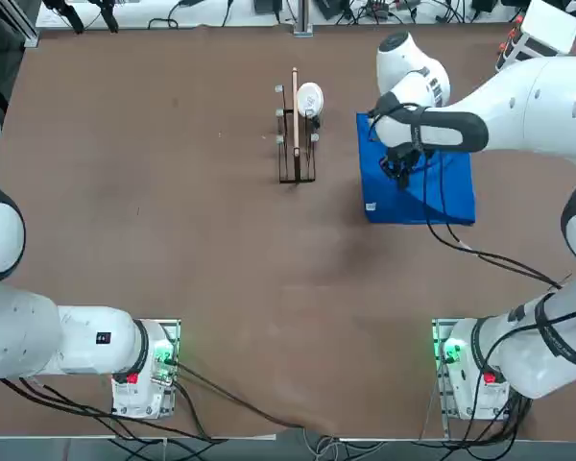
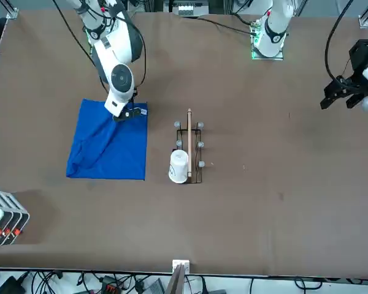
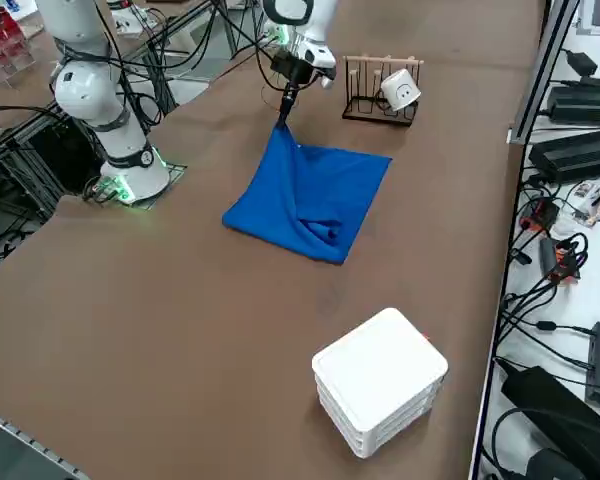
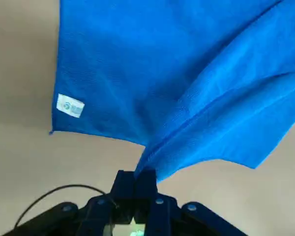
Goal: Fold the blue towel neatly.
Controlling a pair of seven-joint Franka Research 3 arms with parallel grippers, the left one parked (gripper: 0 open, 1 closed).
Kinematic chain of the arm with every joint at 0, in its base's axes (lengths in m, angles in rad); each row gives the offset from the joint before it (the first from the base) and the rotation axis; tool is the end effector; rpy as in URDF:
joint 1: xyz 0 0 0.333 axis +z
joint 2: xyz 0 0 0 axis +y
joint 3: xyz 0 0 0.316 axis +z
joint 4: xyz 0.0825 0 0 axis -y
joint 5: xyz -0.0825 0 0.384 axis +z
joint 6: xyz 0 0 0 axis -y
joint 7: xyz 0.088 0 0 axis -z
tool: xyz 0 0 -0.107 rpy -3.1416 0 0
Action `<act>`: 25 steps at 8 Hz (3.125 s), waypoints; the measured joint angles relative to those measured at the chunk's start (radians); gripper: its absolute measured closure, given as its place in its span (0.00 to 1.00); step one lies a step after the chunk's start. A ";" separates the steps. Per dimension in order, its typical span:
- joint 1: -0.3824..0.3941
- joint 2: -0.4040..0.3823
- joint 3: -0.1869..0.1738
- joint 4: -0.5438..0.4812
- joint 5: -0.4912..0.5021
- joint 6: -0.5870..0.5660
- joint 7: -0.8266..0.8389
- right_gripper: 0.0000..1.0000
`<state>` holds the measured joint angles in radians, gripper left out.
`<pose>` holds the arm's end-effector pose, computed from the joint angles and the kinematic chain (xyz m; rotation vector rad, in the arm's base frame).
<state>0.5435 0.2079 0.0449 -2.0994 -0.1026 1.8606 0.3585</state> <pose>0.4364 0.2815 0.2942 2.7929 0.3974 -0.5166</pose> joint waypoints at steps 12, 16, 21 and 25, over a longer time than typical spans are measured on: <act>0.145 0.120 -0.002 0.034 -0.069 0.097 0.149 0.98; 0.155 0.153 -0.003 0.076 -0.070 0.103 0.193 0.98; 0.190 0.196 -0.003 0.104 -0.070 0.100 0.236 0.98; 0.213 0.207 -0.003 0.104 -0.070 0.099 0.261 0.98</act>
<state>0.7560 0.4144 0.0423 -1.9953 -0.1727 1.9600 0.6197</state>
